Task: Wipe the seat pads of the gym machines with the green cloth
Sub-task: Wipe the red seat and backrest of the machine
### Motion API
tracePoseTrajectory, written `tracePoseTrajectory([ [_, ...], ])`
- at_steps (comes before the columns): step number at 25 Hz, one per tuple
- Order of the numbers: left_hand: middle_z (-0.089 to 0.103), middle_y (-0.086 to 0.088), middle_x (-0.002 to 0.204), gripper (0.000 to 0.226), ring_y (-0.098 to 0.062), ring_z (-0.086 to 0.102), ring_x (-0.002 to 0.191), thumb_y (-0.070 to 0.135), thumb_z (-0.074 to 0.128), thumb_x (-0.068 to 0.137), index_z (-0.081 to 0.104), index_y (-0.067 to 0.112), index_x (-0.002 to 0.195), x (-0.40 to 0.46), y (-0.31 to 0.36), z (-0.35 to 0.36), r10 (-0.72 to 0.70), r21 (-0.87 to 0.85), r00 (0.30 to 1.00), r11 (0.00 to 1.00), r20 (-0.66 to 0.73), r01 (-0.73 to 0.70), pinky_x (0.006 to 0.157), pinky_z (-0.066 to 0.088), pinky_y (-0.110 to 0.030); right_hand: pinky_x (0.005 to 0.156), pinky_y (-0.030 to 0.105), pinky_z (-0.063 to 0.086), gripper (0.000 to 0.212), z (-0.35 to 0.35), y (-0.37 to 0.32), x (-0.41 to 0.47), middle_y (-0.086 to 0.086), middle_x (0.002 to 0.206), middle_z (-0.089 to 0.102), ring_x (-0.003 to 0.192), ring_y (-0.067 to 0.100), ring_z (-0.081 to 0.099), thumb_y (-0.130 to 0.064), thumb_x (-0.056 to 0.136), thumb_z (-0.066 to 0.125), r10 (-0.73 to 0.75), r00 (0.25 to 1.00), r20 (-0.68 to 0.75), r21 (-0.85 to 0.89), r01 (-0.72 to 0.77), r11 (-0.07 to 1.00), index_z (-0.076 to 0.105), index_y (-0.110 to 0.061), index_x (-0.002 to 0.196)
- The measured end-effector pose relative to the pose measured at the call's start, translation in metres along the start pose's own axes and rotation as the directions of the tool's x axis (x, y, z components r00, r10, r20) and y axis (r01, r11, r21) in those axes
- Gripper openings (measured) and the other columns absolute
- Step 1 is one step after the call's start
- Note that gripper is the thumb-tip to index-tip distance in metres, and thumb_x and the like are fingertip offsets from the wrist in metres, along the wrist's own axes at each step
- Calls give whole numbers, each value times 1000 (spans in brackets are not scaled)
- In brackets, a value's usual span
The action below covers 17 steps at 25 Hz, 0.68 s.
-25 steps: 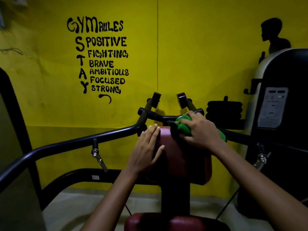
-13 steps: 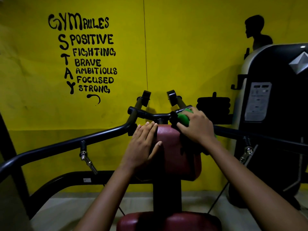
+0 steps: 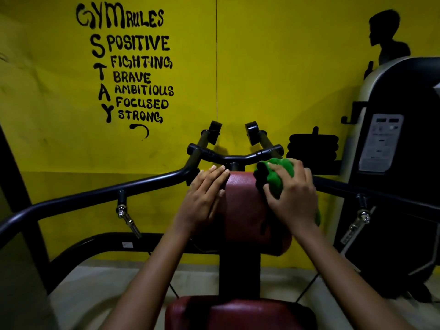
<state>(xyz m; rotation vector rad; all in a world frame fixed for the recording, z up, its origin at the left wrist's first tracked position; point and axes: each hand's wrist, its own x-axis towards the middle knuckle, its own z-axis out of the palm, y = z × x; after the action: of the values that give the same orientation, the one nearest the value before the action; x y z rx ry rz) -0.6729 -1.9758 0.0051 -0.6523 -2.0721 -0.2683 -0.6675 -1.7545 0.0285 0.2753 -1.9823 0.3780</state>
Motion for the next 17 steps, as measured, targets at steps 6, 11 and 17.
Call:
tracePoseTrajectory([
  [6,45,-11,144,51,-23,33,138,32,21,103,44,5,140,-2,-1,4,24,-9,999,1000,-41,-24,115,23,-42,61,37,44,41,1,23,-45,15,127,44,87,32,45,-43,93,36,-504,863,-24,-105,499,860,52,-23,126],
  [11,46,-13,143,51,-24,34,136,31,21,103,45,4,139,-2,-1,6,26,5,999,1000,-45,-26,114,24,-44,67,38,45,47,7,-4,-18,14,122,50,90,33,45,-42,78,48,-121,989,-87,-115,111,987,61,-24,120],
  [17,45,-12,143,51,-25,34,137,30,22,102,43,4,140,-4,2,4,19,25,1000,1000,-20,-19,114,24,-45,60,35,35,32,6,23,-89,16,127,50,75,28,49,-21,87,56,-693,721,-7,-161,683,713,61,-21,118],
])
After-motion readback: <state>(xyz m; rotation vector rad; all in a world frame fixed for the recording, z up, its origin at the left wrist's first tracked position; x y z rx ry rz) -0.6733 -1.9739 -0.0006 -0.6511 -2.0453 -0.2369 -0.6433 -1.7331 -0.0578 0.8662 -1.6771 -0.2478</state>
